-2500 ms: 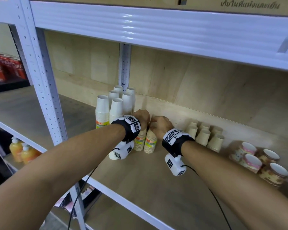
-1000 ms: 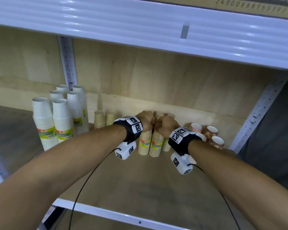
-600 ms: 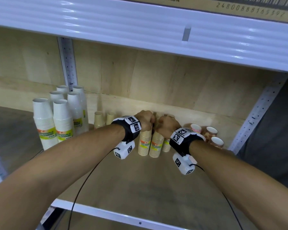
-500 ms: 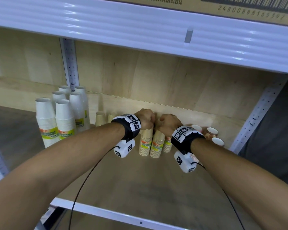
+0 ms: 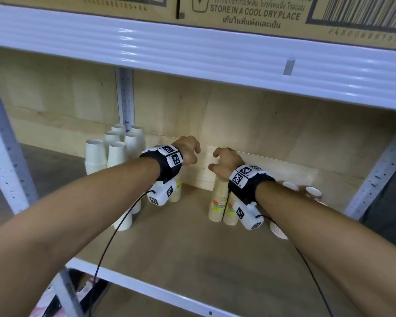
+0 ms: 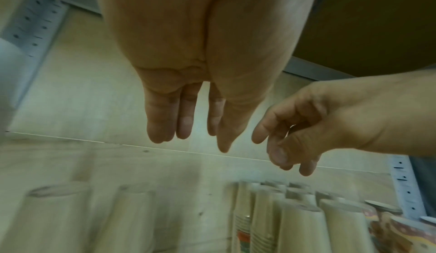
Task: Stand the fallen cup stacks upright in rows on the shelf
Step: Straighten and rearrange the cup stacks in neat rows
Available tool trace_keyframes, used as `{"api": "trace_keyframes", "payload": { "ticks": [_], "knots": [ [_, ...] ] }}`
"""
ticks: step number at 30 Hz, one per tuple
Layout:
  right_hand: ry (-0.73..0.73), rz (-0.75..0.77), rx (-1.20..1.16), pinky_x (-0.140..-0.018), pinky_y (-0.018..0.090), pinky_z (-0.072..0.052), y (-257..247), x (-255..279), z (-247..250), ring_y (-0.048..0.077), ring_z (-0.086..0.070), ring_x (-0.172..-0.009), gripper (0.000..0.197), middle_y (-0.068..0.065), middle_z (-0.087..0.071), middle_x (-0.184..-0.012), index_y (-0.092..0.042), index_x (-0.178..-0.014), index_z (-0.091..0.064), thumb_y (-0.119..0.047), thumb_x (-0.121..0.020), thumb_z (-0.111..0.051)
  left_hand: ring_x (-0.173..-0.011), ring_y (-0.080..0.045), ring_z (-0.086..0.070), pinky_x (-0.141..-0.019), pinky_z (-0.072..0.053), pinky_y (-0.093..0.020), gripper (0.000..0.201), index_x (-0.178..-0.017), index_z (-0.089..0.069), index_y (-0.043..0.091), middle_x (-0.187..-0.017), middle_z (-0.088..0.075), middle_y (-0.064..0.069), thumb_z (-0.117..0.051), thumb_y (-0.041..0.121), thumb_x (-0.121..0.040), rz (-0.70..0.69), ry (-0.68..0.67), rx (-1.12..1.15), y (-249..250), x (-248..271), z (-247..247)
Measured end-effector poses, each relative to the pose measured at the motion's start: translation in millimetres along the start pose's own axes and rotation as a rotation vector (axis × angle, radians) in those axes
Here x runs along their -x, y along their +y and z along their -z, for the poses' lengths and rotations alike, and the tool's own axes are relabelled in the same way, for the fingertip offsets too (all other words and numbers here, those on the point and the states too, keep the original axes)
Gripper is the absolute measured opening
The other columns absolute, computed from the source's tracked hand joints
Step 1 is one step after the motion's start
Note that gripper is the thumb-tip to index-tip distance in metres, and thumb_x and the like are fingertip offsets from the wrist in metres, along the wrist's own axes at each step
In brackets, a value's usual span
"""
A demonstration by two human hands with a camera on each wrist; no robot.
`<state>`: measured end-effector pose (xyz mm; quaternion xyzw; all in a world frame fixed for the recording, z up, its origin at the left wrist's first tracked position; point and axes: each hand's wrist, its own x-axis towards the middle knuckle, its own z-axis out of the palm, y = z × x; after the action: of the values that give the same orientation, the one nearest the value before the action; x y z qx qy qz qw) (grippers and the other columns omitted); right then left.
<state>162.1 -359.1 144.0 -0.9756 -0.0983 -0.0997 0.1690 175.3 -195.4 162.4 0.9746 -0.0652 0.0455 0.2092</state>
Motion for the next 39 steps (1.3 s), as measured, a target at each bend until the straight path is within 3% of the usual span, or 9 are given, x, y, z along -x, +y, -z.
{"api": "trace_keyframes", "payload": {
  "ticks": [6,10,17,21,26,28,31,35,39],
  "knots": [
    [-0.025,0.084,0.003,-0.091,0.034,-0.047,-31.8,-13.9,-23.3,0.030,-0.056,-0.117,0.047,0.012,-0.054,-0.134,-0.014,-0.132,-0.055,-0.024,-0.087,-0.063,-0.121,-0.025,-0.052,-0.085,-0.045,-0.027,0.050,-0.134,-0.053,0.015,-0.138,-0.047,-0.004,-0.067,0.010,-0.086,0.121,0.028,-0.044,-34.8,1.4,7.0],
    [-0.056,0.127,-0.010,-0.098,0.036,-0.047,-51.0,-24.5,-37.6,0.031,-0.053,-0.123,0.050,0.012,-0.051,-0.139,-0.014,-0.136,-0.052,-0.024,-0.089,-0.062,-0.125,-0.027,-0.052,-0.100,-0.047,-0.033,0.047,-0.135,-0.051,0.007,-0.138,-0.049,-0.009,-0.064,0.011,-0.089,0.188,0.045,-0.106,-49.9,-1.3,-2.0],
    [-0.129,0.171,-0.048,-0.095,0.036,-0.049,-72.8,-44.6,-63.9,0.034,-0.056,-0.118,0.041,0.015,-0.055,-0.134,-0.008,-0.129,-0.056,-0.025,-0.091,-0.057,-0.132,-0.028,-0.046,-0.107,-0.041,-0.034,0.052,-0.139,-0.045,0.008,-0.144,-0.046,-0.010,-0.060,0.008,-0.089,0.237,0.031,-0.131,-77.6,-12.8,-29.3],
    [-0.172,0.165,-0.046,-0.100,0.033,-0.044,-78.9,-56.0,-75.0,0.031,-0.051,-0.127,0.047,0.014,-0.051,-0.141,-0.010,-0.136,-0.052,-0.020,-0.090,-0.056,-0.134,-0.027,-0.046,-0.106,-0.039,-0.032,0.050,-0.142,-0.043,0.008,-0.146,-0.045,-0.010,-0.056,0.010,-0.093,0.236,0.022,-0.104,-85.1,-19.2,-36.0],
    [-0.210,0.209,-0.003,-0.076,0.027,-0.043,-81.1,-65.5,-86.5,0.032,-0.060,-0.110,0.027,0.014,-0.063,-0.119,-0.008,-0.115,-0.062,-0.014,-0.088,-0.058,-0.127,-0.029,-0.051,-0.100,-0.043,-0.034,0.044,-0.137,-0.049,0.007,-0.140,-0.050,-0.012,-0.054,0.021,-0.096,0.233,0.060,-0.123,-93.3,-24.9,-44.2],
    [-0.223,0.192,-0.004,-0.069,0.027,-0.039,-81.1,-66.3,-89.3,0.032,-0.061,-0.091,0.010,0.014,-0.065,-0.103,-0.009,-0.094,-0.063,-0.016,-0.089,-0.057,-0.118,-0.029,-0.057,-0.087,-0.047,-0.033,0.034,-0.124,-0.057,0.006,-0.130,-0.057,-0.012,-0.058,0.019,-0.093,0.237,0.051,-0.123,-92.6,-24.9,-42.2],
    [-0.227,0.156,-0.016,-0.064,0.029,-0.038,-80.3,-66.0,-92.0,0.028,-0.052,-0.075,0.017,0.008,-0.057,-0.084,-0.014,-0.073,-0.052,-0.019,-0.089,-0.054,-0.096,-0.026,-0.064,-0.070,-0.043,-0.027,0.009,-0.094,-0.059,0.010,-0.113,-0.065,-0.012,-0.062,0.013,-0.088,0.234,0.006,-0.114,-89.1,-24.4,-36.6],
    [-0.213,0.152,-0.010,-0.064,0.029,-0.039,-81.3,-65.2,-89.5,0.031,-0.057,-0.080,0.002,0.009,-0.059,-0.089,-0.011,-0.082,-0.056,-0.013,-0.082,-0.056,-0.108,-0.025,-0.062,-0.076,-0.043,-0.025,0.029,-0.118,-0.062,0.007,-0.123,-0.062,-0.009,-0.057,0.007,-0.089,0.233,0.041,-0.109,-91.5,-23.8,-37.6],
    [-0.193,0.169,-0.010,-0.067,0.030,-0.045,-78.1,-62.2,-87.3,0.029,-0.058,-0.081,0.024,0.009,-0.062,-0.098,-0.010,-0.100,-0.062,-0.010,-0.075,-0.061,-0.112,-0.024,-0.061,-0.076,-0.042,-0.023,0.034,-0.121,-0.063,0.012,-0.126,-0.060,-0.006,-0.057,0.005,-0.088,0.225,0.071,-0.077,-89.9,-19.3,-35.7]
  ]
}}
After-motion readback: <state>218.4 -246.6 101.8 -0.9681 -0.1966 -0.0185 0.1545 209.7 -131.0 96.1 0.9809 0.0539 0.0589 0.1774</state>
